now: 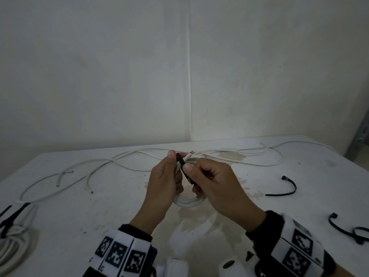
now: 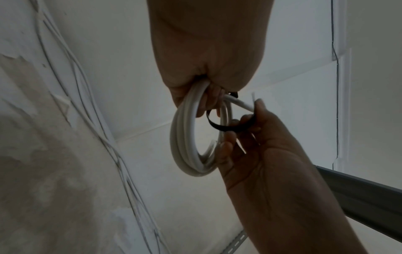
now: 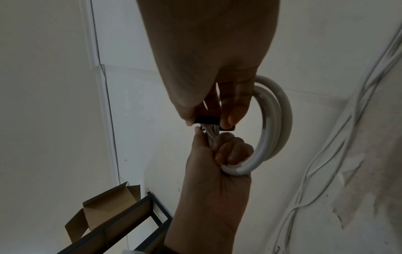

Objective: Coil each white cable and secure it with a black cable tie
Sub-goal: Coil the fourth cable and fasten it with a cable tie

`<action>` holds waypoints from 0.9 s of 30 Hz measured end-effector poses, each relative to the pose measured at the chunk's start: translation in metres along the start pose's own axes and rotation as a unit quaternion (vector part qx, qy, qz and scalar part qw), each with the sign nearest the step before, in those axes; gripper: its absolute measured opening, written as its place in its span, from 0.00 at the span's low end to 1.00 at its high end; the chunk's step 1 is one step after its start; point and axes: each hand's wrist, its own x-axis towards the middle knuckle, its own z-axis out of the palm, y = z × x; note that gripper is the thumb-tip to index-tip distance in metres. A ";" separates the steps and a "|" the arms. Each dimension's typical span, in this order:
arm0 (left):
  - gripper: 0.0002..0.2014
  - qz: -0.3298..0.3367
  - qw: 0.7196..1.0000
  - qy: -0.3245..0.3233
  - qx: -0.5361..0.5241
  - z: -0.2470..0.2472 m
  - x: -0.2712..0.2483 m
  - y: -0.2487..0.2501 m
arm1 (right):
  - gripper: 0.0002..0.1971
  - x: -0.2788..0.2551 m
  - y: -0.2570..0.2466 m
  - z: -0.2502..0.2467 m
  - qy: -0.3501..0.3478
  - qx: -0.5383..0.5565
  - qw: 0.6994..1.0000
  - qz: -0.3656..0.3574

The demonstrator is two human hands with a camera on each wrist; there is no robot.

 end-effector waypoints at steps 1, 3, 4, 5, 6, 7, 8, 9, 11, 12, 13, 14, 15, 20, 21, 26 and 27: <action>0.22 0.003 1.000 -0.001 0.000 0.000 0.000 0.000 | 0.18 0.001 0.001 0.000 0.003 -0.005 1.000 0.006; 0.23 0.005 1.000 -0.003 -0.001 0.000 0.000 0.000 | 0.17 0.002 0.001 0.000 0.003 -0.017 1.000 0.020; 0.22 0.005 1.000 -0.004 0.000 0.000 0.000 -0.001 | 0.17 0.002 0.001 -0.001 0.003 -0.022 0.999 0.026; 0.21 0.004 1.000 -0.006 0.002 0.000 0.000 -0.001 | 0.17 0.003 0.002 0.000 0.004 -0.026 0.999 0.029; 0.20 0.004 1.000 -0.008 0.004 0.000 0.000 -0.002 | 0.17 0.003 0.002 0.000 0.007 -0.029 0.999 0.032; 0.20 0.005 1.000 -0.010 0.005 0.000 0.000 -0.003 | 0.17 0.004 0.002 0.000 0.009 -0.031 0.999 0.033; 0.20 0.007 1.000 -0.011 0.006 0.000 0.000 -0.003 | 0.18 0.004 0.002 -0.001 0.011 -0.032 0.999 0.035; 0.20 0.009 1.000 -0.012 0.006 0.000 0.000 -0.003 | 0.18 0.005 0.001 -0.001 0.012 -0.033 0.999 0.036; 0.19 0.011 1.000 -0.013 0.003 0.000 0.001 -0.004 | 0.19 0.005 0.000 -0.001 0.012 -0.026 0.999 0.042; 0.19 0.012 1.000 -0.013 0.002 0.001 0.001 -0.004 | 0.19 0.005 0.000 -0.002 0.014 -0.022 0.999 0.045; 0.19 0.012 1.000 -0.013 0.000 0.001 0.001 -0.004 | 0.19 0.005 0.000 -0.002 0.016 -0.021 0.999 0.048; 0.19 0.011 1.000 -0.013 0.000 0.001 0.001 -0.004 | 0.19 0.006 -0.001 -0.002 0.019 -0.022 0.998 0.049; 0.19 0.011 1.000 -0.013 0.000 0.001 0.001 -0.005 | 0.18 0.006 -0.001 -0.003 0.022 -0.024 0.998 0.050; 0.19 0.009 1.000 -0.009 -0.005 0.003 0.001 -0.005 | 0.18 0.006 -0.001 -0.005 0.028 -0.024 0.998 0.057; 0.19 0.010 1.000 -0.010 -0.006 0.004 0.001 -0.005 | 0.18 0.006 -0.001 -0.005 0.028 -0.022 0.998 0.058; 0.19 0.012 1.000 -0.014 -0.003 0.005 0.000 -0.006 | 0.18 0.005 -0.001 -0.006 0.032 -0.019 0.997 0.062; 0.19 0.012 1.000 -0.015 -0.002 0.005 0.000 -0.006 | 0.18 0.005 -0.001 -0.006 0.031 -0.020 0.997 0.063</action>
